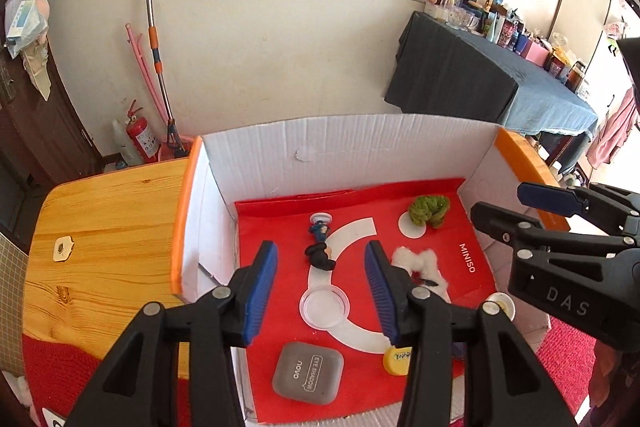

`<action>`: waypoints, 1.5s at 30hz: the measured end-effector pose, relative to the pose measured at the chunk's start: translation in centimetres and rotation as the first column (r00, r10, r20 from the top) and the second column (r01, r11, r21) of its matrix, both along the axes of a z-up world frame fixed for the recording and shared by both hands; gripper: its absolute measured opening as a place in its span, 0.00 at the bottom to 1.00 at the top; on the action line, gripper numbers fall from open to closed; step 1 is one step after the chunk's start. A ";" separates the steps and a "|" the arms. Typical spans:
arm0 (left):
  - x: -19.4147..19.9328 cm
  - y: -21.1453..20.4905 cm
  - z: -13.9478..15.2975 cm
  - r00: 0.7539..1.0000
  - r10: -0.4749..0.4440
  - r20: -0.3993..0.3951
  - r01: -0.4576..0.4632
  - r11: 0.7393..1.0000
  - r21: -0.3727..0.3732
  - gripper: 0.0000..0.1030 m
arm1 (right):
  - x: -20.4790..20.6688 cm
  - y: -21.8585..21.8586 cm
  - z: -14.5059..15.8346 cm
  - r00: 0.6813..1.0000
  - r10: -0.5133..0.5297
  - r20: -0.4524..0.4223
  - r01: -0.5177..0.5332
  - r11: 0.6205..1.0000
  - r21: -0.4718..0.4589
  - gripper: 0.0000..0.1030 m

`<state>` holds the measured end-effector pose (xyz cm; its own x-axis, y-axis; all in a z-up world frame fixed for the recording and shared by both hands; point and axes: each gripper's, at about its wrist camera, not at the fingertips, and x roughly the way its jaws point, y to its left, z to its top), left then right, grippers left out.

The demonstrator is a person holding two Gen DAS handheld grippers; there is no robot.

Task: Organize objects
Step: 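Withdraw both tools from the box back over the mat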

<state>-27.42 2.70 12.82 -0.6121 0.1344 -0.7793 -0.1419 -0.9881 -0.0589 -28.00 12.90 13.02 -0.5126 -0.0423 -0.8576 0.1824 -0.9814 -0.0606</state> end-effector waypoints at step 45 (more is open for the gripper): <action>22.0 -0.8 -4.6 0.958 0.112 -0.265 -0.075 0.987 0.144 0.90 | 23.9 7.1 -4.2 0.921 -0.040 -0.387 -0.053 0.973 -0.225 0.79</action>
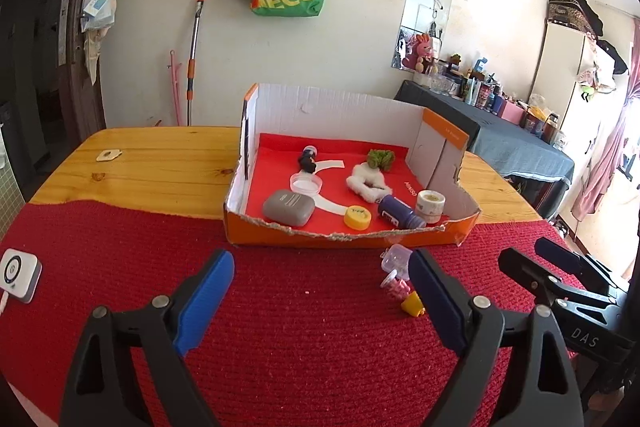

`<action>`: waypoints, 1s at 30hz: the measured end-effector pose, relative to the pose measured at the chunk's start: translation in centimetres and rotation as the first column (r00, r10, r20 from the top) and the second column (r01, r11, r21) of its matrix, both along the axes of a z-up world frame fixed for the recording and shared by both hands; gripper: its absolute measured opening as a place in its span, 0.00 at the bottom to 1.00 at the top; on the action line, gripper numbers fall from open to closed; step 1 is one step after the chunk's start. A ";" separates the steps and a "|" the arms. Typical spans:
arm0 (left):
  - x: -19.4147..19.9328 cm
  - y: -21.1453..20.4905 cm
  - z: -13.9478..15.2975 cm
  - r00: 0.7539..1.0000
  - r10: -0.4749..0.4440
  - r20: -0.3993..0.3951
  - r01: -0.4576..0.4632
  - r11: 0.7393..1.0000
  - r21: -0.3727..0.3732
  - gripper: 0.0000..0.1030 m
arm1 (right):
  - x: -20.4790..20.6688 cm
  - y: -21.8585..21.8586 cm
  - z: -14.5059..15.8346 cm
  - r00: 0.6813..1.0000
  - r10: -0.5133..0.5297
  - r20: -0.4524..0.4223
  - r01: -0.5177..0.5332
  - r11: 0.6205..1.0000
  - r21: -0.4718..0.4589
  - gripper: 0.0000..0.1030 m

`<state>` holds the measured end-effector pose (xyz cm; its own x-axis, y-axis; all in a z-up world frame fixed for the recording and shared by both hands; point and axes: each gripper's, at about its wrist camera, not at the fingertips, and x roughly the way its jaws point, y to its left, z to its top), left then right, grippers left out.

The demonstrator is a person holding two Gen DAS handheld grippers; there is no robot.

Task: Organize objects
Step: 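Withdraw both tools from the box back over the mat, then move left tool to yellow-haired figurine while right tool approaches clear plastic box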

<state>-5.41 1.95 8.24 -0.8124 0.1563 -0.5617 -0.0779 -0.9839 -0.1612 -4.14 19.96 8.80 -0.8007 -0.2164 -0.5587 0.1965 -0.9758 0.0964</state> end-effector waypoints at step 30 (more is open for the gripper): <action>0.2 0.2 -5.2 0.981 -0.022 0.192 0.011 0.998 0.054 0.94 | -0.5 1.9 -6.0 0.987 -0.015 0.163 0.016 1.000 -0.006 0.79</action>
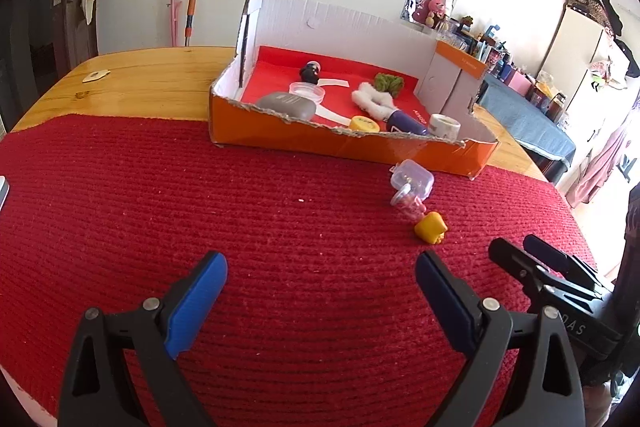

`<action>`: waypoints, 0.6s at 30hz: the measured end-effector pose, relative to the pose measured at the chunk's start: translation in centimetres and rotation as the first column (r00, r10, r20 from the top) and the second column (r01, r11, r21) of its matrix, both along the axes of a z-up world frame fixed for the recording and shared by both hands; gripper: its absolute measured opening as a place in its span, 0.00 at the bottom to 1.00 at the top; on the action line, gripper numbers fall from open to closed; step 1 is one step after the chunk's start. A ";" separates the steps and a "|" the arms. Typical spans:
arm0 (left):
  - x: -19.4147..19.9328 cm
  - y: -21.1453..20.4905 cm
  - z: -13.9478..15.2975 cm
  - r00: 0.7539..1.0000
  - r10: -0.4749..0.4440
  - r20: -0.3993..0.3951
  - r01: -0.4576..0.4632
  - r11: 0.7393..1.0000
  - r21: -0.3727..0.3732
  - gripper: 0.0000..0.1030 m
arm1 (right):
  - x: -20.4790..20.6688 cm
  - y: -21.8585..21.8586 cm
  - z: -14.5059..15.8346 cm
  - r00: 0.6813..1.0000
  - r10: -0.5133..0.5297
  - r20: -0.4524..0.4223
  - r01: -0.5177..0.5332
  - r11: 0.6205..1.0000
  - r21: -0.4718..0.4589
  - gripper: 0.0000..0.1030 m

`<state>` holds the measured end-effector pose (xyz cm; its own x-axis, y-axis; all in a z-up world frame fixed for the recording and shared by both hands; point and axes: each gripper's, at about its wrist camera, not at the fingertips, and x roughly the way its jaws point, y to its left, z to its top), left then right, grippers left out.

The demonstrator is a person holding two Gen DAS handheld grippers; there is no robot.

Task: Organize objects
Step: 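Move left tool to yellow-haired figurine while right tool approaches clear plastic box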

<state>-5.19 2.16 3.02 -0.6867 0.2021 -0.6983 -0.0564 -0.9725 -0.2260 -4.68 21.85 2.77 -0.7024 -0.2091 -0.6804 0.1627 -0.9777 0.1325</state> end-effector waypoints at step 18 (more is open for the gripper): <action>-4.4 6.3 -0.7 0.993 -0.041 0.112 0.045 0.998 -0.034 0.95 | -1.4 4.3 1.4 0.998 -0.064 -0.005 0.064 0.998 0.000 0.79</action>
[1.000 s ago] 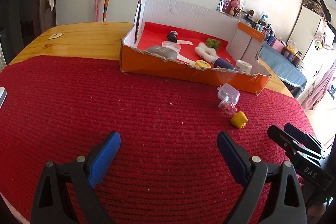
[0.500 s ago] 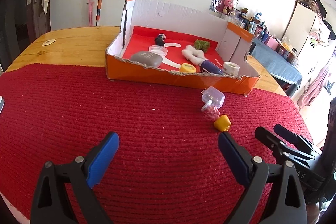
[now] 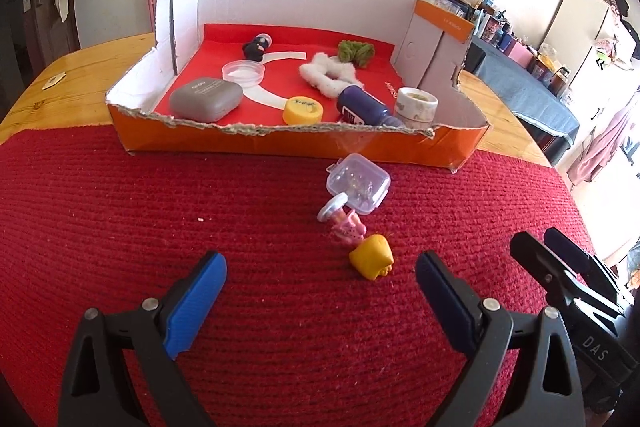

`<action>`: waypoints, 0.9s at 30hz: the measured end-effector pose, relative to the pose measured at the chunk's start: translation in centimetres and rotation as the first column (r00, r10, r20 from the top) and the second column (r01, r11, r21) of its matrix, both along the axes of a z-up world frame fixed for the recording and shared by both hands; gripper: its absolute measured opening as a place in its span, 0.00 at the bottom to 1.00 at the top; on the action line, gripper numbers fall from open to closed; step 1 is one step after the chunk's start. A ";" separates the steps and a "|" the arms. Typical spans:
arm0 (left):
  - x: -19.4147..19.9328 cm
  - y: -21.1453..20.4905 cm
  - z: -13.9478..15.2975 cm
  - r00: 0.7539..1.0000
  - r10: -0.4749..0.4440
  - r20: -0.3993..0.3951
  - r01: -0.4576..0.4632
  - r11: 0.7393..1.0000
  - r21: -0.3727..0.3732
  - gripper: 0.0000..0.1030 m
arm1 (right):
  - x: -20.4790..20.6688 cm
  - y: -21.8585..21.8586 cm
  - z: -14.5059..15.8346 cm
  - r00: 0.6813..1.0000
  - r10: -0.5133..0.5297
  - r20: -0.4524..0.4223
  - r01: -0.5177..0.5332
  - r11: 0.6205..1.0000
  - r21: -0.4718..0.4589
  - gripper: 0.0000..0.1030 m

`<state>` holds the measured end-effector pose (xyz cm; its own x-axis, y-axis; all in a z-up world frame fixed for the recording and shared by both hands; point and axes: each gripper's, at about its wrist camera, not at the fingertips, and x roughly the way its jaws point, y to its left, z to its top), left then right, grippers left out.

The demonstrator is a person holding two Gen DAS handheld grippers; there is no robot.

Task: Organize objects
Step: 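Move left tool to yellow-haired figurine while right tool approaches clear plastic box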

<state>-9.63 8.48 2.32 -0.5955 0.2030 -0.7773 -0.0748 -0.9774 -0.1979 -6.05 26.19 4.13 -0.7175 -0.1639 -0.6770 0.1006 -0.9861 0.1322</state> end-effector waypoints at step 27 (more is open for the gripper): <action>0.5 -3.5 0.9 0.965 -0.229 -0.124 0.198 0.954 -0.225 0.93 | -0.9 -3.6 0.5 0.989 0.148 0.009 -0.148 0.989 0.027 0.79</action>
